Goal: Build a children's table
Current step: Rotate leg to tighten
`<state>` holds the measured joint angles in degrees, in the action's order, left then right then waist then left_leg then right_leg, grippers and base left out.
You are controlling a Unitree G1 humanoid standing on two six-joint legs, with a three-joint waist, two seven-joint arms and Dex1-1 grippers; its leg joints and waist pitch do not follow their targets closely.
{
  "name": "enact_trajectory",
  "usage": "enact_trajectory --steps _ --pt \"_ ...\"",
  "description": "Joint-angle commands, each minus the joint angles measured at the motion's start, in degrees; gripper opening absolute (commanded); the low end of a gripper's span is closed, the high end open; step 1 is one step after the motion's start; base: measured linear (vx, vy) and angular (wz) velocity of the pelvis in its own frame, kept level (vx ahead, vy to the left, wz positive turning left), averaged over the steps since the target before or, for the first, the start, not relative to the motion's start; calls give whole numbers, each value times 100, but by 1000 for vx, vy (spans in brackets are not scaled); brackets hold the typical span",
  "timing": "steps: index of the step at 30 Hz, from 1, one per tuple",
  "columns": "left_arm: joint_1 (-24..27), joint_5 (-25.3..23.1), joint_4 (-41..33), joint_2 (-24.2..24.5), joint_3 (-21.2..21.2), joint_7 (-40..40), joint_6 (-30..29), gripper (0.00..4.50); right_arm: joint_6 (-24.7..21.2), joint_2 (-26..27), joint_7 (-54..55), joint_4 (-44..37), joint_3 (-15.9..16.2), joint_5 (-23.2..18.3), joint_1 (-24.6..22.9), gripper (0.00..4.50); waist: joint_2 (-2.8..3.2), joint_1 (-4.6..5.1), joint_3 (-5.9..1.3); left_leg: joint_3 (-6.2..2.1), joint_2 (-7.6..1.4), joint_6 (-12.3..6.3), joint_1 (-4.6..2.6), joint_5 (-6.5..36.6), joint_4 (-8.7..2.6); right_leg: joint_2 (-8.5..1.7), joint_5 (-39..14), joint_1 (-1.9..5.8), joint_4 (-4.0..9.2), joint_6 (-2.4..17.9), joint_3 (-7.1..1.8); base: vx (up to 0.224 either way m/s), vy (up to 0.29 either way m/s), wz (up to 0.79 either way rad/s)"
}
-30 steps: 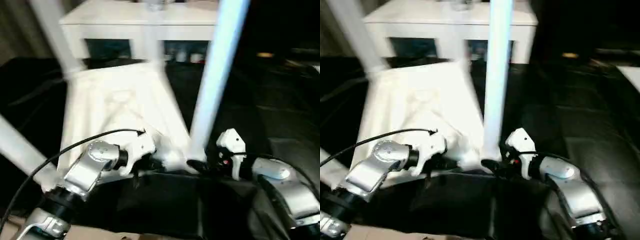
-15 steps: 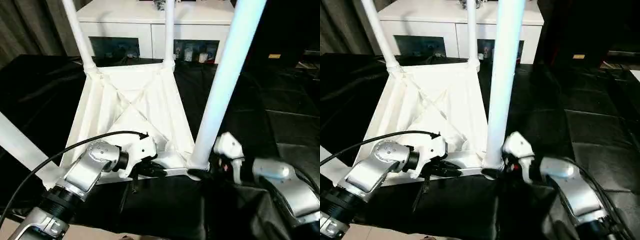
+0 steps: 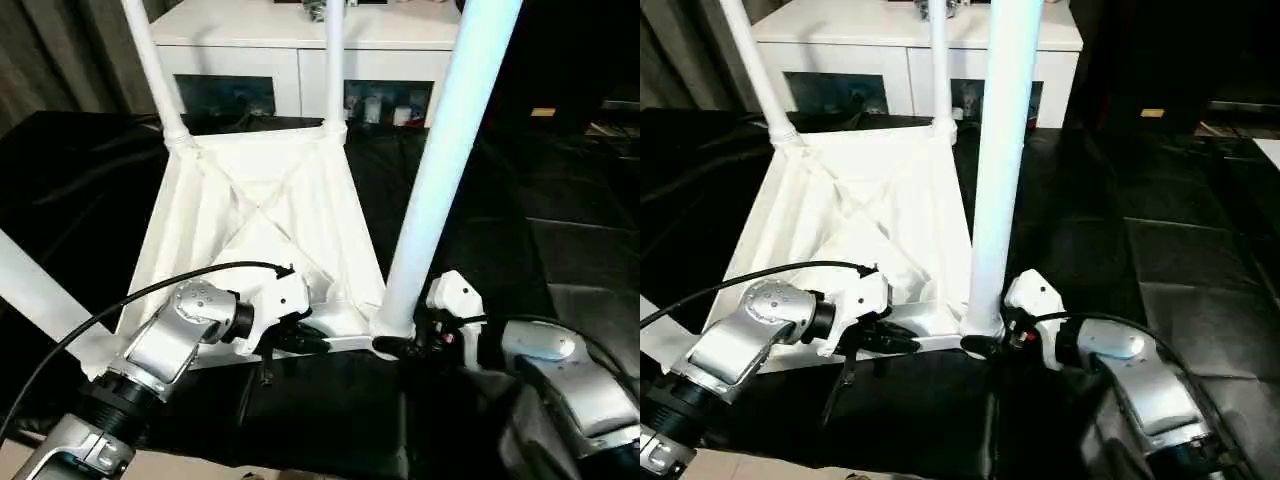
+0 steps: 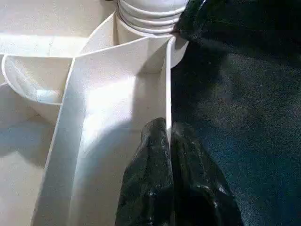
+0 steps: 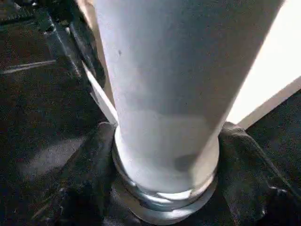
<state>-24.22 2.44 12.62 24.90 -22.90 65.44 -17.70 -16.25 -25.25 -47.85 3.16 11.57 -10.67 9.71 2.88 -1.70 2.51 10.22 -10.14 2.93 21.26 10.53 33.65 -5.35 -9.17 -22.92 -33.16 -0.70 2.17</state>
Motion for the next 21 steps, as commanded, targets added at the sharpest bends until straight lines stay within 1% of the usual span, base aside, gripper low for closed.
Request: enact_trajectory --steps 1,2,3,4,5,6,8,9,10,11,12,13,14,15,16,17,18,19,20,21 --pt "38 -117 96 -401 -175 -448 -238 0 -251 598 1485 586 -344 286 252 272 -31 28 -302 -63 -213 -122 -15 1651 -453 -221 -1678 208 355 1321 -139 0 0 0" --pt "17 -147 153 -574 -135 -703 -309 0 -311 835 1842 690 -452 278 276 272 -42 68 -283 -80 -196 -47 0 1793 -474 -217 -1954 223 378 1237 -117 0 0 0" --pt "-8 -180 228 -782 -86 -1004 -408 0 -336 1088 2248 789 -566 284 296 272 -48 137 -272 -143 -185 173 -21 2223 -505 -225 -2781 228 428 875 -68 -58 7 -18" --pt "-24 -201 277 -922 -54 -1203 -477 0 -351 1256 2529 857 -639 291 311 272 -53 153 -275 -149 -185 199 -50 2339 -498 -233 -2907 195 465 811 -75 0 0 0" --pt "-69 -252 449 -1319 34 -1747 -690 0 -405 1710 3247 1028 -849 273 351 272 -50 184 -279 -144 -179 187 -86 2495 -480 -236 -2985 133 502 780 -98 0 0 0" --pt "-89 -284 514 -1406 55 -1896 -710 0 -411 1794 3380 1064 -870 288 365 272 -45 198 -275 -156 -178 202 -102 2598 -481 -218 -3029 123 532 751 -87 0 0 0" --pt "-187 -414 801 -1763 122 -2487 -770 0 -352 2144 3940 1205 -914 399 437 272 -39 223 -263 -157 -162 208 -110 2712 -483 -202 -3127 95 561 681 -73 0 0 0" --pt "-228 -468 911 -1891 141 -2696 -784 0 -297 2276 4147 1259 -919 473 471 272 -66 239 -257 -164 -142 191 -130 2856 -472 -194 -3352 81 607 562 -48 0 0 0" --pt "-267 -491 1003 -1998 181 -2879 -733 0 -266 2376 4231 1294 -886 518 508 272 -59 237 -256 -162 -125 163 -174 2957 -448 -195 -3585 33 656 469 -37 0 0 0" --pt "-308 -533 1082 -2084 203 -3013 -687 0 -231 2473 4268 1332 -842 565 554 272 -52 242 -247 -168 -113 131 -196 3032 -436 -188 -3780 14 707 373 -11 0 0 0" --pt "-355 -609 1133 -2122 177 -3039 -658 0 -156 2555 4233 1366 -771 621 609 272 -49 235 -248 -177 -115 124 -214 3094 -435 -184 -3836 4 733 320 9 0 0 0" --pt "-379 -656 1153 -2126 157 -3039 -629 0 -101 2583 4187 1368 -718 656 634 272 -30 267 -250 -210 -124 123 -183 3189 -471 -178 -3753 53 728 271 46 0 0 0" --pt "-406 -724 1142 -2069 130 -2982 -610 0 82 2590 4007 1282 -652 653 641 272 -18 282 -261 -247 -148 130 -127 3226 -527 -182 -3532 122 700 266 63 0 0 0" --pt "-404 -723 1127 -2039 136 -2961 -610 0 140 2571 3932 1227 -651 620 624 306 -13 275 -274 -251 -168 138 -114 3215 -552 -194 -3280 129 670 338 32 0 0 0" --pt "-403 -722 1122 -2029 138 -2954 -609 0 158 2564 3907 1209 -651 609 619 306 -14 273 -276 -240 -170 139 -129 3224 -546 -201 -3208 109 670 384 18 0 0 0" --pt "-392 -745 1098 -1942 121 -2876 -556 0 257 2493 3810 1078 -639 609 579 327 -9 273 -272 -234 -166 129 -134 3249 -548 -203 -3138 102 666 453 5 0 0 0" --pt "-370 -823 1063 -1754 69 -2762 -471 0 323 2307 3706 873 -620 673 527 341 -12 281 -272 -229 -167 120 -120 3227 -553 -206 -3096 111 661 480 -3 0 0 0" --pt "-357 -834 1036 -1677 48 -2690 -431 0 324 2219 3673 803 -634 690 514 343 -19 273 -283 -221 -174 82 -103 3150 -563 -207 -2961 133 648 511 -18 0 0 0" --pt "-349 -834 1019 -1636 37 -2648 -410 0 317 2169 3657 771 -649 695 510 350 -28 272 -288 -220 -174 54 -58 2995 -570 -223 -2817 168 618 554 -32 0 0 0" --pt "-334 -803 987 -1604 61 -2612 -448 0 343 2068 3613 738 -633 741 509 364 -25 281 -287 -216 -179 35 -48 2915 -573 -228 -2754 173 599 598 -36 0 0 0"
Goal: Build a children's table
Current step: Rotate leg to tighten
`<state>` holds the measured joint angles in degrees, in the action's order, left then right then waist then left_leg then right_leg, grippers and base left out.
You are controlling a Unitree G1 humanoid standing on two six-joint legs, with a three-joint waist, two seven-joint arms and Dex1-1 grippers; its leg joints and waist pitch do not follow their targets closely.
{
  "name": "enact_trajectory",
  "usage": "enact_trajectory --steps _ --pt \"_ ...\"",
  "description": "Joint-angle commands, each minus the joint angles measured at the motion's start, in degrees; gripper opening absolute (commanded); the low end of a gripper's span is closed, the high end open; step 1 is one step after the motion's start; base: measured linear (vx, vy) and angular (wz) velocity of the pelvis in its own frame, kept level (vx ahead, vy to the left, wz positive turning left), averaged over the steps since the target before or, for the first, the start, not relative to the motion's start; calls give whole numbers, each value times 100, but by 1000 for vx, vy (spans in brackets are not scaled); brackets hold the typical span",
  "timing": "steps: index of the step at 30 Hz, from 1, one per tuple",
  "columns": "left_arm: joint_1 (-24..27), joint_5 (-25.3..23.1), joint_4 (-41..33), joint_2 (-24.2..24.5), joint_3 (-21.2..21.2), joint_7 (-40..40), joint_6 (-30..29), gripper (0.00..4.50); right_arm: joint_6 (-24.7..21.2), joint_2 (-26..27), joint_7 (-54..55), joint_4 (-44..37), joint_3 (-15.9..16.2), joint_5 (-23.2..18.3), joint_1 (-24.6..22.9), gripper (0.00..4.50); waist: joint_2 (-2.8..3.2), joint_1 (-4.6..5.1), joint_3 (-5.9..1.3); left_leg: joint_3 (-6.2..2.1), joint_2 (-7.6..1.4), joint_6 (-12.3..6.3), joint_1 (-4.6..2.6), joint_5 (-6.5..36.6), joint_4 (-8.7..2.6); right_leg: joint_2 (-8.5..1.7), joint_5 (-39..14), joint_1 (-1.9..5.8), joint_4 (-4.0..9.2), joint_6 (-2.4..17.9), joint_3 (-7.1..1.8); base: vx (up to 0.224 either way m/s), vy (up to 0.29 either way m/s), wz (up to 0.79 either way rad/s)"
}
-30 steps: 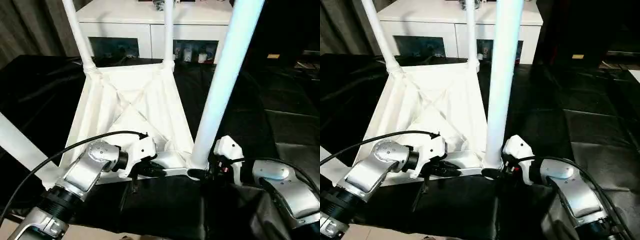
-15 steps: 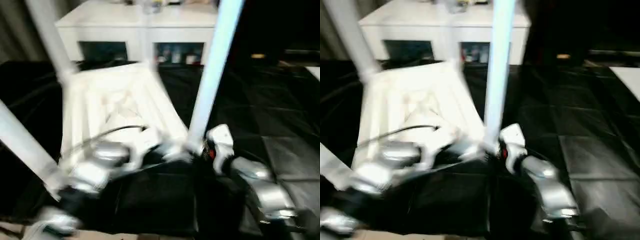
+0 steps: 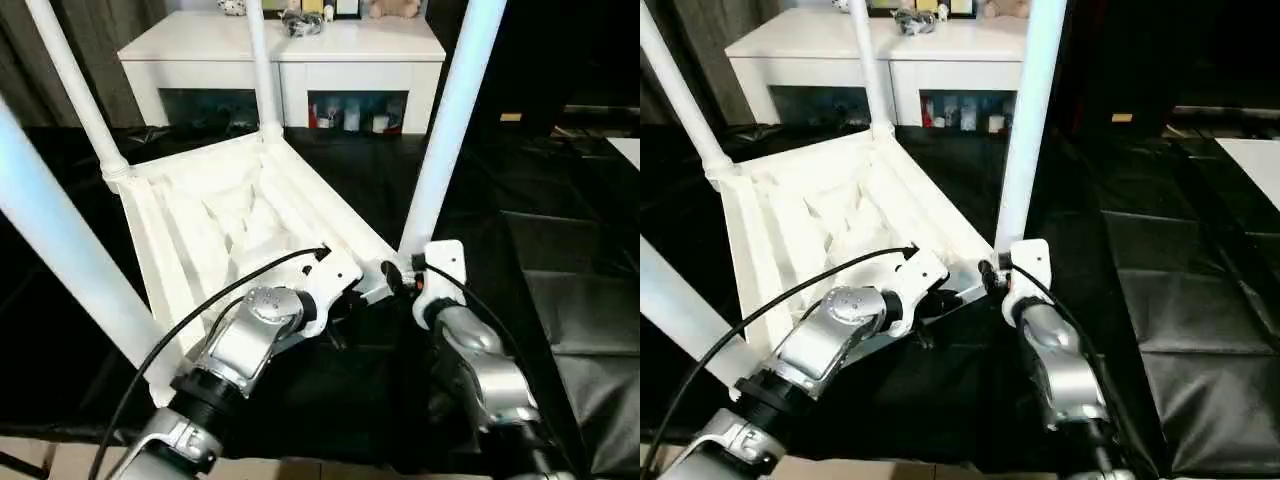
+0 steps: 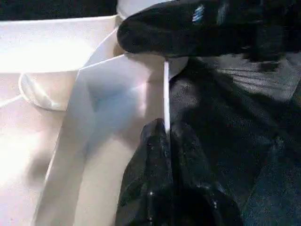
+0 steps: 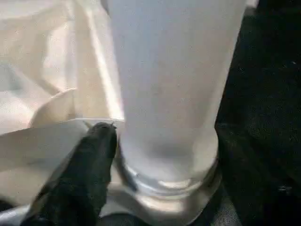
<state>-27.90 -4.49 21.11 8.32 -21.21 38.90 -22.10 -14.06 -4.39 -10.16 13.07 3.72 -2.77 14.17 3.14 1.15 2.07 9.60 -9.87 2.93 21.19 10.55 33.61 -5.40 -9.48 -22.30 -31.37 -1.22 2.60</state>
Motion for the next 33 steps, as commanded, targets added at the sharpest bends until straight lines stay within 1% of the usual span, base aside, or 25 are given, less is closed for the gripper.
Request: enact_trajectory --steps 1,2,3,4,5,7,8,9,10,11,12,13,14,15,16,18,19,20,22,23,25,28,31,32,33 --pt "52 -87 95 101 -98 103 -1 0 131 -131 -225 -302 160 -19 57 376 -49 4 -239 -142 -204 28 -44 2893 -565 -225 -2720 100 424 675 -85 0 0 0" --pt "78 -84 37 171 -78 167 -25 0 43 -294 -480 -392 167 -69 52 388 -57 9 -243 -134 -204 13 -44 2848 -558 -227 -2717 105 422 702 -89 0 0 0" --pt "95 -84 0 221 -64 213 -38 0 -25 -404 -664 -452 169 -112 50 388 -47 -5 -250 -132 -204 -3 -54 2830 -551 -226 -2697 111 419 716 -90 0 0 0" --pt "127 -80 -55 334 -99 391 51 0 -151 -647 -976 -551 216 -126 28 406 -56 -11 -251 -120 -213 -34 -53 2762 -548 -225 -2595 109 412 761 -105 0 0 0" --pt "165 -40 -118 453 -108 573 44 0 -211 -975 -1431 -682 280 -187 -24 415 -33 -35 -258 -125 -218 -75 -35 2653 -547 -226 -2457 148 387 799 -112 0 0 0" --pt "187 -3 -160 542 -106 668 -5 0 -225 -1225 -1836 -793 322 -271 -76 415 -51 -51 -266 -92 -237 -135 -40 2537 -532 -219 -2171 140 363 906 -134 0 0 0" --pt "208 50 -204 658 -178 927 141 0 -203 -1416 -2181 -900 372 -355 -145 415 -52 -45 -254 -77 -219 -158 -29 2510 -519 -220 -2182 124 360 977 -138 0 0 0" --pt "239 118 -276 793 -231 1173 182 0 -183 -1655 -2611 -1047 433 -471 -251 415 -63 -50 -255 -76 -216 -175 -25 2516 -511 -222 -2237 130 363 977 -139 0 0 0" --pt "304 293 -449 1079 -357 1822 487 0 -195 -2072 -3306 -1292 531 -677 -444 415 -85 -73 -272 -85 -220 -224 -16 2466 -502 -226 -2253 168 345 951 -144 0 0 0" --pt "353 418 -576 1232 -421 2205 635 0 -205 -2231 -3537 -1367 562 -741 -518 415 -73 -117 -290 -78 -253 -299 -21 2279 -496 -250 -2053 165 318 984 -180 0 0 0" --pt "375 484 -641 1297 -440 2371 647 0 -226 -2286 -3621 -1394 572 -781 -541 415 -72 -120 -291 -74 -255 -340 -10 2155 -500 -248 -1888 175 307 1054 -178 51 -28 2" --pt "428 651 -808 1455 -482 2771 641 0 -276 -2413 -3812 -1454 594 -877 -591 415 -68 -147 -306 -61 -263 -376 -6 1950 -484 -241 -1597 176 268 1200 -175 53 -29 3" --pt "440 696 -912 1554 -485 2913 547 0 -319 -2458 -3888 -1471 594 -920 -591 415 -71 -183 -305 -33 -258 -417 -21 1827 -460 -233 -1433 154 246 1313 -183 53 -29 3" --pt "441 701 -931 1572 -485 2935 527 0 -328 -2466 -3901 -1474 594 -928 -589 415 -71 -183 -305 -33 -258 -417 -21 1827 -460 -233 -1433 154 246 1313 -183 0 0 0" --pt "416 680 -930 1605 -462 2931 516 0 -312 -2489 -3965 -1449 621 -928 -561 415 -71 -218 -290 -2 -268 -417 -64 1854 -440 -207 -1433 101 229 1412 -198 0 0 0" --pt "395 677 -918 1630 -445 2934 502 0 -297 -2497 -4003 -1405 647 -925 -528 415 -57 -307 -313 -2 -283 -378 -60 1549 -439 -213 -1158 144 169 1472 -195 0 0 0" --pt "387 675 -909 1638 -441 2936 499 0 -292 -2496 -4013 -1385 654 -921 -514 415 -57 -318 -309 -3 -282 -371 -57 1513 -440 -208 -1104 145 158 1481 -193 0 0 0" --pt "360 645 -851 1665 -442 2923 546 0 -270 -2483 -4027 -1322 676 -891 -473 415 -56 -324 -314 -8 -277 -353 -45 1470 -440 -207 -1040 167 138 1479 -186 0 0 0" --pt "340 628 -806 1692 -456 2913 587 0 -223 -2466 -3998 -1277 696 -842 -443 415 -59 -324 -309 -6 -269 -335 -44 1500 -441 -207 -1048 169 141 1464 -186 0 0 0" --pt "337 634 -797 1704 -455 2919 604 0 -235 -2468 -4034 -1278 705 -867 -439 415 -77 -319 -304 -4 -263 -318 -42 1583 -444 -212 -1177 174 155 1434 -187 0 0 0" --pt "344 664 -811 1722 -438 2961 597 0 -236 -2478 -4111 -1264 738 -876 -430 415 -75 -321 -294 -6 -261 -273 -45 1711 -452 -223 -1465 169 181 1355 -190 0 0 0" --pt "352 674 -825 1732 -419 3013 584 0 -273 -2507 -4208 -1235 779 -882 -415 390 -80 -314 -283 -14 -260 -211 -49 1836 -463 -222 -1771 154 207 1241 -192 0 0 0" --pt "366 666 -808 1735 -417 3006 596 0 -273 -2566 -4263 -1221 822 -843 -427 372 -75 -309 -289 -18 -263 -190 -49 1809 -463 -215 -1720 151 204 1226 -193 0 0 0" --pt "366 667 -804 1741 -422 3004 596 0 -267 -2571 -4261 -1212 809 -840 -431 353 -73 -307 -290 -18 -264 -193 -47 1795 -463 -214 -1689 152 199 1230 -194 0 0 0" --pt "366 669 -803 1745 -424 3005 594 0 -262 -2564 -4234 -1200 786 -838 -432 353 -76 -306 -295 -19 -261 -210 -40 1737 -459 -212 -1587 160 190 1250 -192 0 0 0"
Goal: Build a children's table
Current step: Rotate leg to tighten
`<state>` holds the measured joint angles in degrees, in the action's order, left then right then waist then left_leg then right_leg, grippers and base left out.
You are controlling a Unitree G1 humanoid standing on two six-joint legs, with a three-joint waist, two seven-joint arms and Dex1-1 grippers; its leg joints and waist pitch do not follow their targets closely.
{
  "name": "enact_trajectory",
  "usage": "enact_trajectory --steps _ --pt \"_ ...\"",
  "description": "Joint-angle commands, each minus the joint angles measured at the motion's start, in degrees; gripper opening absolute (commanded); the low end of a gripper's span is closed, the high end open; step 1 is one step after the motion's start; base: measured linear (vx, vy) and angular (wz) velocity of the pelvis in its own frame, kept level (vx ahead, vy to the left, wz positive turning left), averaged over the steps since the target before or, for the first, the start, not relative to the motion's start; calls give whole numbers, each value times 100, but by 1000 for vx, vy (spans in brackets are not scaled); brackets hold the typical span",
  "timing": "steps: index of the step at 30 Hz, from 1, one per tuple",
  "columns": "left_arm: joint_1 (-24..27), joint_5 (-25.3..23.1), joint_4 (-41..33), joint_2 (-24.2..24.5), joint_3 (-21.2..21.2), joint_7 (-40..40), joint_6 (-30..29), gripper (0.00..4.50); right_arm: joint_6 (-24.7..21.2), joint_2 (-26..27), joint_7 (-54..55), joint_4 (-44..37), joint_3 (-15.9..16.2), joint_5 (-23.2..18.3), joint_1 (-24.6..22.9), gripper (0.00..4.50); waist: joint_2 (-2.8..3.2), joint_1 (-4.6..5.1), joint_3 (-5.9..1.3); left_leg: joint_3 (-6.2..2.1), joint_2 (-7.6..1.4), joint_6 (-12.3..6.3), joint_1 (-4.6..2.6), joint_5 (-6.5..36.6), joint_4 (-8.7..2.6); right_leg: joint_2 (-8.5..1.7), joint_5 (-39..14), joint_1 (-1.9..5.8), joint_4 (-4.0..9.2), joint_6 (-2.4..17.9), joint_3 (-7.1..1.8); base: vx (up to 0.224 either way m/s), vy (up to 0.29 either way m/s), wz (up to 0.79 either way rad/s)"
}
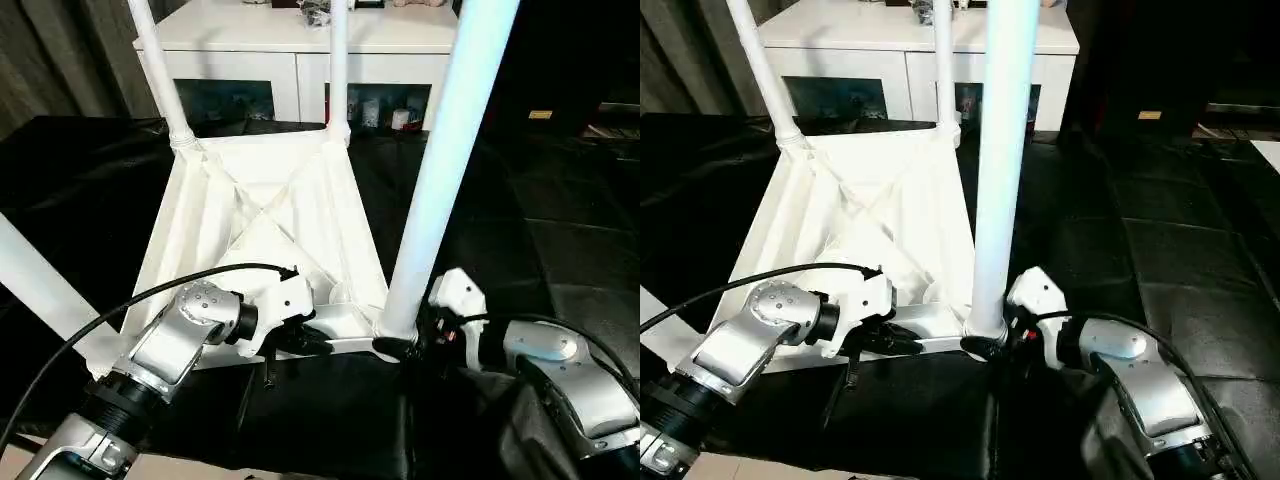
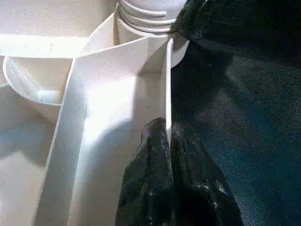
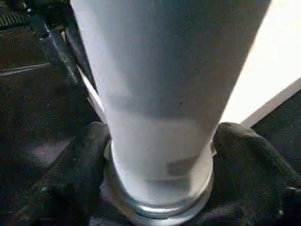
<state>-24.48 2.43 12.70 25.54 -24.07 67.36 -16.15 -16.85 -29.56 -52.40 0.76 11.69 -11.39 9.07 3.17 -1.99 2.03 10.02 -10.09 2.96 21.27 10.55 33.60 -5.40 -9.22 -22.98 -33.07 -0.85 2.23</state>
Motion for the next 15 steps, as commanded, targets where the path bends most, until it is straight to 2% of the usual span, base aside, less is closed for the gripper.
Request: enact_trajectory --steps 1,4,6,10,12,13,15 --pt "21 -18 43 25 -140 153 -1 0 -2 -33 10 49 -48 4 79 337 -80 9 -291 -61 -237 -218 -44 1727 -456 -211 -1594 231 358 1219 -154 0 0 0" --pt "13 -12 54 22 -136 147 2 0 -18 11 45 78 -106 -16 82 325 -80 9 -290 -57 -236 -252 -41 1691 -452 -211 -1544 231 355 1248 -153 0 0 0" --pt "15 2 62 16 -124 159 -11 0 0 54 80 90 -133 -47 82 296 -73 12 -284 -58 -233 -238 -45 1742 -454 -216 -1663 228 367 1232 -151 0 0 0" --pt "14 -4 89 -27 -101 80 -89 0 16 294 394 187 -235 -67 113 278 -74 23 -280 -60 -232 -193 -52 1816 -460 -213 -1788 212 379 1198 -153 0 0 0" --pt "-7 -89 155 -235 -44 -335 -286 0 -60 721 1203 451 -350 142 180 274 -80 64 -256 -76 -213 -87 -21 1951 -486 -212 -2076 218 395 1115 -135 0 0 0" --pt "-17 -120 180 -315 -26 -484 -349 0 -99 872 1490 542 -391 215 200 274 -78 75 -254 -81 -213 -45 -29 1996 -489 -213 -2180 211 404 1071 -132 0 0 0" --pt "-119 -215 393 -898 204 -1459 -717 0 -316 1447 2481 748 -521 387 207 272 -87 160 -230 -96 -192 106 -55 2307 -495 -205 -2663 161 456 924 -116 0 0 0"
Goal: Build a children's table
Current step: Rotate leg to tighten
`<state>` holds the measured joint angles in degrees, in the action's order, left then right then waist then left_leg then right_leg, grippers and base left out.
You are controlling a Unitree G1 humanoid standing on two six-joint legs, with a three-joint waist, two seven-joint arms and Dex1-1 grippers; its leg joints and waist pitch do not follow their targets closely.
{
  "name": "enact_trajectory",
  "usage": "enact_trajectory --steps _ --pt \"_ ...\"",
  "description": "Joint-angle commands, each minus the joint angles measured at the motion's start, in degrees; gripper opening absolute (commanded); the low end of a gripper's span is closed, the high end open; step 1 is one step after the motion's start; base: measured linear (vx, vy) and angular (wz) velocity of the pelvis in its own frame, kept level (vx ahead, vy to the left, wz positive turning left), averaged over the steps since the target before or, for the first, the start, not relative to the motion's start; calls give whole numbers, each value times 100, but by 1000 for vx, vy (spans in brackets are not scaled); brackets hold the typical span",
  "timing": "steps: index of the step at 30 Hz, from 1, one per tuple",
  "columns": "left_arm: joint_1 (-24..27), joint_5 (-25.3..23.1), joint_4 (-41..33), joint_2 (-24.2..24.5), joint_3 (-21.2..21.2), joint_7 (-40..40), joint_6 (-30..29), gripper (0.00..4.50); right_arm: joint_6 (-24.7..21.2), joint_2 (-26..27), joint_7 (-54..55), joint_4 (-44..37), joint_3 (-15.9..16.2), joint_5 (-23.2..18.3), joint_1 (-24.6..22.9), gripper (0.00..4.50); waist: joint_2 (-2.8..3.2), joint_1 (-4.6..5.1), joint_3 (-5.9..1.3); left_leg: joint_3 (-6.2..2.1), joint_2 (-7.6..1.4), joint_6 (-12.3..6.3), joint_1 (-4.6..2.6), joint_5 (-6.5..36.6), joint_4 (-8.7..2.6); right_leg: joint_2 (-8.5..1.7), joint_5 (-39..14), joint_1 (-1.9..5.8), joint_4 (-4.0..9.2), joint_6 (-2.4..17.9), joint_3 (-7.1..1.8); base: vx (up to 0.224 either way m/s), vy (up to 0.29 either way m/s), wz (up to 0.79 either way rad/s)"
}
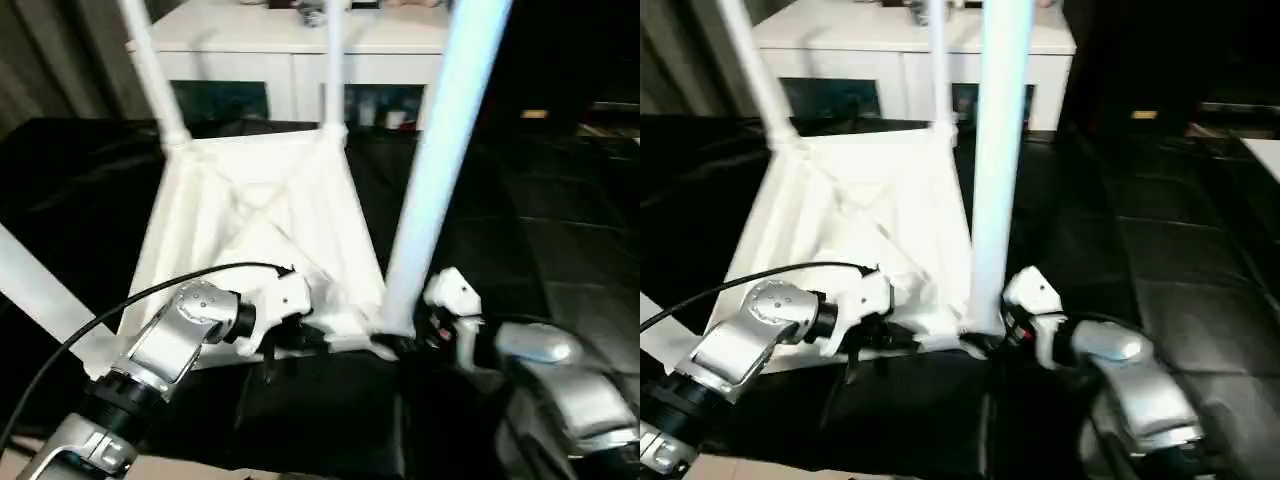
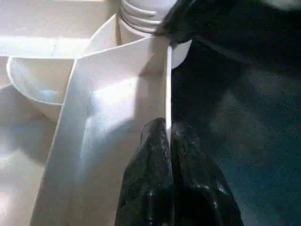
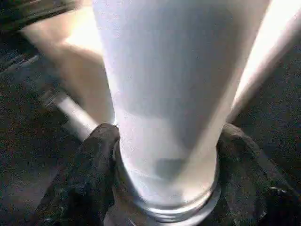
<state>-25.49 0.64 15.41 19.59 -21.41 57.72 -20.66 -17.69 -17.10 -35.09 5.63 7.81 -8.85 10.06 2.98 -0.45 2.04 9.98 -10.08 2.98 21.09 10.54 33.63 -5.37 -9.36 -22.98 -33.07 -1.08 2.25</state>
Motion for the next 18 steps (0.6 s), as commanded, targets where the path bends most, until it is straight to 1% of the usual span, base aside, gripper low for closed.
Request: enact_trajectory --steps 1,2,3,4,5,6,7,8,9,10,11,12,13,14,15,16,17,18 --pt "-18 -36 121 -304 -62 -494 -266 0 -231 201 750 261 -133 132 108 272 -84 23 -231 -95 -185 122 -55 2343 -492 -206 -2755 157 480 906 -113 0 0 0" --pt "-51 -52 191 -485 12 -779 -386 0 -260 363 1051 324 -171 200 118 272 -75 27 -233 -105 -182 124 -76 2421 -486 -211 -2877 137 494 868 -109 0 0 0" --pt "-132 -93 396 -897 141 -1372 -503 0 -330 687 1655 461 -228 362 177 272 -78 65 -220 -108 -170 96 -38 2491 -487 -211 -3122 135 534 729 -104 0 0 0" --pt "-158 -98 470 -1036 179 -1552 -519 0 -358 795 1854 507 -248 414 202 271 -75 66 -210 -105 -159 106 -52 2500 -479 -206 -3209 107 566 685 -95 0 0 0" --pt "-222 -115 652 -1321 258 -1933 -478 0 -371 1013 2227 595 -271 517 258 271 -95 75 -220 -114 -150 113 -82 2586 -469 -198 -3373 86 598 606 -81 0 0 0" --pt "-222 -115 652 -1321 258 -1933 -478 0 -371 1013 2227 595 -271 517 258 271 -96 78 -215 -126 -134 94 -82 2627 -468 -197 -3524 87 625 502 -63 0 0 0" --pt "-259 -151 735 -1440 245 -2069 -444 0 -332 1115 2444 624 -259 620 288 271 -95 71 -216 -130 -139 77 -85 2649 -469 -204 -3568 82 638 460 -63 0 0 0" --pt "-312 -276 833 -1595 185 -2251 -377 0 -240 1292 2668 673 -212 745 345 271 -72 70 -209 -126 -138 56 -96 2679 -474 -195 -3586 57 662 404 -65 0 0 0" --pt "-327 -318 851 -1623 124 -2229 -299 0 -161 1374 2717 681 -202 753 370 271 -83 72 -216 -131 -132 38 -88 2682 -481 -196 -3580 59 674 371 -60 0 0 0" --pt "-329 -325 855 -1628 113 -2224 -282 0 -146 1390 2724 683 -201 751 375 270 -83 72 -216 -131 -132 38 -88 2682 -481 -196 -3580 59 674 371 -60 0 0 0" --pt "-343 -396 849 -1619 32 -2163 -199 0 -53 1429 2702 673 -152 788 401 270 -59 60 -225 -143 -146 22 -79 2683 -499 -199 -3490 72 658 352 -66 0 0 0" --pt "-341 -406 802 -1560 -16 -2042 -182 0 79 1477 2633 591 -250 642 384 270 -53 62 -235 -151 -158 17 -58 2676 -518 -199 -3322 97 638 374 -66 0 0 0" --pt "-341 -403 794 -1550 -23 -2027 -187 0 110 1496 2634 571 -281 601 379 305 -46 60 -240 -150 -165 16 -57 2666 -525 -199 -3226 97 632 399 -72 0 0 0" --pt "-353 -414 796 -1514 -37 -1993 -123 0 129 1479 2625 515 -331 567 369 340 -39 52 -260 -147 -174 7 -46 2598 -531 -201 -2993 114 610 470 -80 0 0 0" --pt "-369 -433 817 -1494 -49 -1984 -58 0 155 1457 2660 478 -351 612 368 340 -39 49 -250 -140 -178 -2 -33 2582 -540 -195 -2828 111 598 540 -87 0 0 0" --pt "-373 -436 822 -1486 -51 -1978 -49 0 170 1442 2663 463 -356 629 368 343 -39 49 -250 -140 -178 -2 -33 2582 -540 -195 -2828 111 598 540 -87 0 0 0" --pt "-396 -448 876 -1444 -63 -1909 47 0 214 1364 2654 347 -411 655 362 362 -36 49 -248 -133 -178 2 -26 2614 -545 -200 -2751 122 586 599 -90 0 0 0" --pt "-410 -460 903 -1444 -47 -1932 60 0 248 1323 2685 291 -435 687 356 362 -45 48 -255 -127 -172 -3 -30 2613 -538 -202 -2771 125 587 602 -92 0 0 0"
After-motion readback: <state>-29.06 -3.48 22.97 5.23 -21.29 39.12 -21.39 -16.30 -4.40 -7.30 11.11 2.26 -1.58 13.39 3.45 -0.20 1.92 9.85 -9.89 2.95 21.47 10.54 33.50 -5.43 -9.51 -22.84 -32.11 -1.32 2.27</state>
